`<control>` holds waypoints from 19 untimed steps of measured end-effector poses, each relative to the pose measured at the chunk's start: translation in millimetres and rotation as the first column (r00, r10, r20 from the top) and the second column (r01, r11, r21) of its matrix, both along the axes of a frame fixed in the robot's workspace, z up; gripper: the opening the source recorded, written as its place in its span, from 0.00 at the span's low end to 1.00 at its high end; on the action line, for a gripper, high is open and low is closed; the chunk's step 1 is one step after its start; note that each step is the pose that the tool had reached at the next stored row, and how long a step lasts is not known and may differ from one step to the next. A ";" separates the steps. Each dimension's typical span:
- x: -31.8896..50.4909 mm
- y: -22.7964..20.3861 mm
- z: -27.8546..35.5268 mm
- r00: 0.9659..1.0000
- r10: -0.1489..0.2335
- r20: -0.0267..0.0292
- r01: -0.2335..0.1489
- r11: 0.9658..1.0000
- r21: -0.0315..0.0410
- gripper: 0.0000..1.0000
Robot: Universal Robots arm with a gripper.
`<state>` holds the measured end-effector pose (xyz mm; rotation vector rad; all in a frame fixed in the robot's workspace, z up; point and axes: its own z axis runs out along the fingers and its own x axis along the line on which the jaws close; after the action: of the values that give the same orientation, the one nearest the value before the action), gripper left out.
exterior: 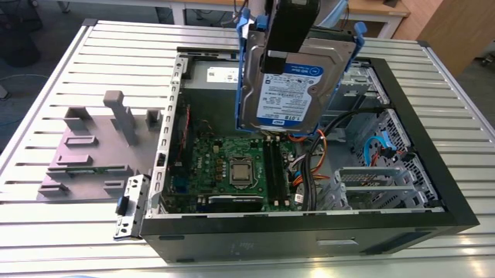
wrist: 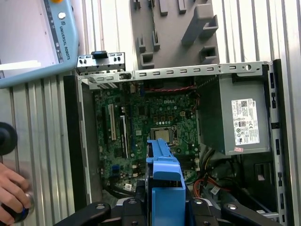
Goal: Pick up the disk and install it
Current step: 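Pick up the disk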
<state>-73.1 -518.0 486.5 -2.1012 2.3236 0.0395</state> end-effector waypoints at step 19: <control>12.6 -3.5 -3.1 1.000 0.000 0.000 0.000 1.000 -0.002 0.36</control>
<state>-60.5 -521.6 483.4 -2.1022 2.3248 0.0367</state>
